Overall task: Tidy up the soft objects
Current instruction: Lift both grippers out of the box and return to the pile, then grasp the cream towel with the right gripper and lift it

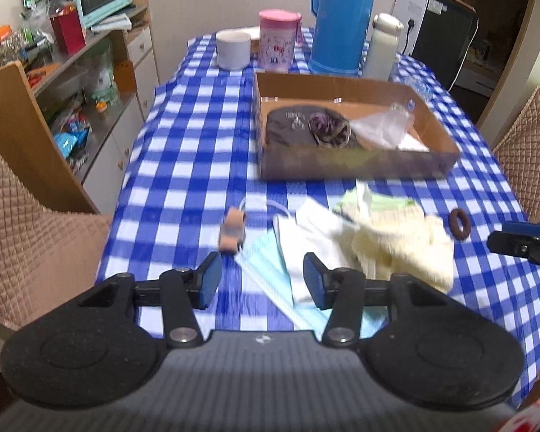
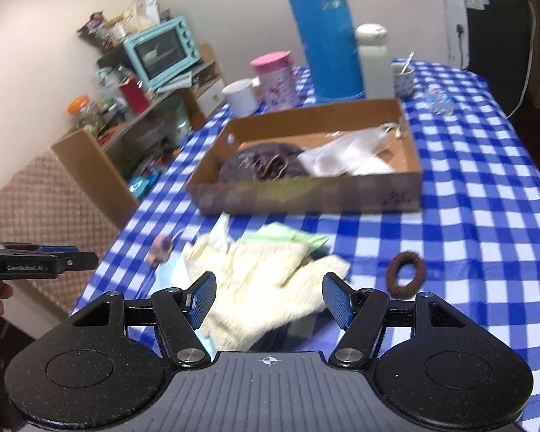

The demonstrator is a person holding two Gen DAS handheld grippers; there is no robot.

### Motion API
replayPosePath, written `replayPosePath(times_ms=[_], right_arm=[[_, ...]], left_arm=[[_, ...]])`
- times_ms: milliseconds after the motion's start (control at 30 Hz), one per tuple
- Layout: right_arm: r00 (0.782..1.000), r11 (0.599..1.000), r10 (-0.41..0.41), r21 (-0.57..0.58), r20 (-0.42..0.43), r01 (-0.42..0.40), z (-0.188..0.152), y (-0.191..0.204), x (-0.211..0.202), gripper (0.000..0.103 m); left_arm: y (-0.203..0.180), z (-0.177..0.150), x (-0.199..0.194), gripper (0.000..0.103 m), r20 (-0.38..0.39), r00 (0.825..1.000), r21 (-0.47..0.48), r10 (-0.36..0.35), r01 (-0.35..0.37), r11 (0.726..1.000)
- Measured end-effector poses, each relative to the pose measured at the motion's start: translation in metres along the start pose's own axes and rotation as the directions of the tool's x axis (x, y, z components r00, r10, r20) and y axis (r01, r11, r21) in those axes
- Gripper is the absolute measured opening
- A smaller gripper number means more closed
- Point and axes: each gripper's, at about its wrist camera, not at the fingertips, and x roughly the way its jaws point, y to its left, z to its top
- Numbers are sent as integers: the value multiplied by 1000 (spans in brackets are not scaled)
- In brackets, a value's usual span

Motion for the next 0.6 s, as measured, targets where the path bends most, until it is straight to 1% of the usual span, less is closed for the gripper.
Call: replayPosePath(times_ms=[167, 333, 467, 533, 600], right_arm=[[999, 999, 8, -38, -39, -9, -9, 8, 13, 65], [997, 998, 21, -63, -71, -26, -14, 15, 27, 65], [996, 994, 1, -108, -93, -12, -20, 24, 43, 65], [994, 990, -31, -137, -108, 16, -24, 27, 53, 65], [992, 985, -65, -166, -105, 47, -28, 30, 60, 65]], left_arm=[[-4, -14, 5, 47, -37, 999, 0, -2, 2, 1000], [-10, -20, 14, 47, -68, 998, 10, -7, 7, 1000], [-11, -21, 18, 47, -79, 997, 12, -18, 19, 1000], [-12, -21, 20, 47, -81, 996, 15, -21, 22, 1000], [-12, -22, 20, 47, -81, 996, 17, -20, 22, 1000]])
